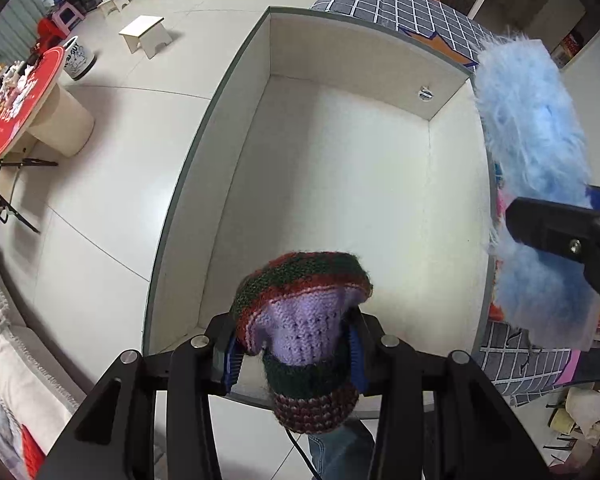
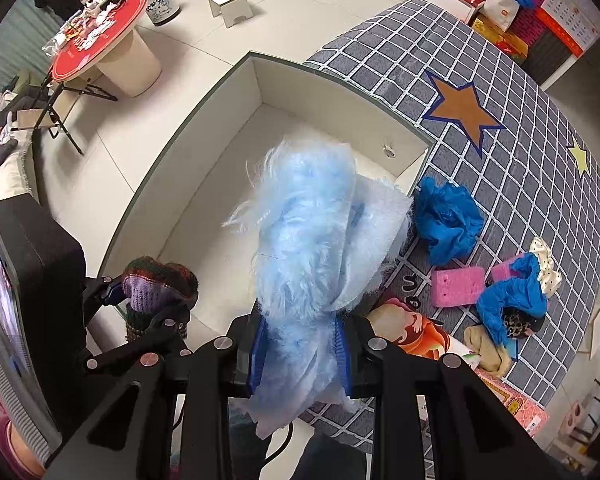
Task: Organize soft objects
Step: 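Open both grippers to drop the scarf and hat into the box, then grasp the cream polka-dot scrunchie with the right gripper while the left grasps the blue cloth, then carry the scrunchie and blue cloth with both grippers over the box, then open both grippers to drop the scrunchie and blue cloth into the box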
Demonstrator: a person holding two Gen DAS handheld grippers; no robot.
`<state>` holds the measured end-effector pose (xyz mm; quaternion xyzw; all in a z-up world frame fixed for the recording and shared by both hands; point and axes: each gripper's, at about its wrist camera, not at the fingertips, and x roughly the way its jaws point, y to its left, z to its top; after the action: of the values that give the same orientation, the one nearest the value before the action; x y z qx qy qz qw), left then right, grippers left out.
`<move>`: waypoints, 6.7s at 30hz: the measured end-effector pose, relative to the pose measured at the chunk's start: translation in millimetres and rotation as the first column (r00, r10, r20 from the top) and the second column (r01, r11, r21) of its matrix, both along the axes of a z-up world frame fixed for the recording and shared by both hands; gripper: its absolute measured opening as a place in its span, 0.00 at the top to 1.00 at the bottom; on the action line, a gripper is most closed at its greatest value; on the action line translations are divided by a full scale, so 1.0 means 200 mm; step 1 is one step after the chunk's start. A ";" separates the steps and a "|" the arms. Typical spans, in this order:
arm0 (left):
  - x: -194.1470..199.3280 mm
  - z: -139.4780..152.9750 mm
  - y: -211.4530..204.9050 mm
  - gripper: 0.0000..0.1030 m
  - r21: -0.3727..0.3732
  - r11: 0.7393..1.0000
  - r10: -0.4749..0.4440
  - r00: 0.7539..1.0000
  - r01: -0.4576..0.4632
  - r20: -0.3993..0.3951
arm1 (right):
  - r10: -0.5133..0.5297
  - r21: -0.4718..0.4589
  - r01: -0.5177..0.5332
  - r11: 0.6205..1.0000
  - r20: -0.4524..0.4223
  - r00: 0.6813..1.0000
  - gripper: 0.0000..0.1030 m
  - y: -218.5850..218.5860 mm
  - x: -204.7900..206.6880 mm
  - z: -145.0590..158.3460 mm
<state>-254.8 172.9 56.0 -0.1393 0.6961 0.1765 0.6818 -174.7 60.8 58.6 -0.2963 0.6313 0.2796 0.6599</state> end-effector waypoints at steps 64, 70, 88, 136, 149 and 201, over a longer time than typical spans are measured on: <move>1.34 -0.86 -0.81 0.00 0.050 0.912 -0.382 0.886 0.408 -0.261 | -0.542 -0.122 0.529 0.840 -0.142 0.828 0.14 -1.30 1.39 -0.58; 1.39 -0.90 -0.83 0.00 0.064 0.909 -0.381 0.882 0.413 -0.276 | -0.482 -0.130 0.470 0.873 -0.077 0.873 0.45 -1.24 1.36 -0.62; 1.45 -1.02 -0.88 0.18 -0.140 0.983 -0.151 0.957 0.118 -0.247 | -0.608 -0.023 0.608 0.793 -0.085 0.790 0.75 -1.59 1.20 -0.38; 0.27 0.41 -0.84 0.84 0.026 0.874 -0.476 0.845 0.485 0.244 | -0.548 0.202 0.546 0.813 -0.050 0.835 0.75 -1.12 0.09 0.34; 0.11 0.43 -0.63 0.84 0.036 0.917 -0.395 0.886 0.398 0.242 | -0.433 0.188 0.434 0.881 -0.051 0.900 0.75 -0.84 0.02 0.30; -0.04 0.30 -0.13 0.84 -0.087 0.994 -0.045 0.981 0.063 0.188 | -0.177 0.126 0.187 0.974 -0.084 0.981 0.75 -0.33 0.02 0.18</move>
<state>-262.8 145.9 116.2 -0.1677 0.6406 0.1115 0.7410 -170.7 -5.8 94.4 -0.1821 0.6593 0.2701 0.6776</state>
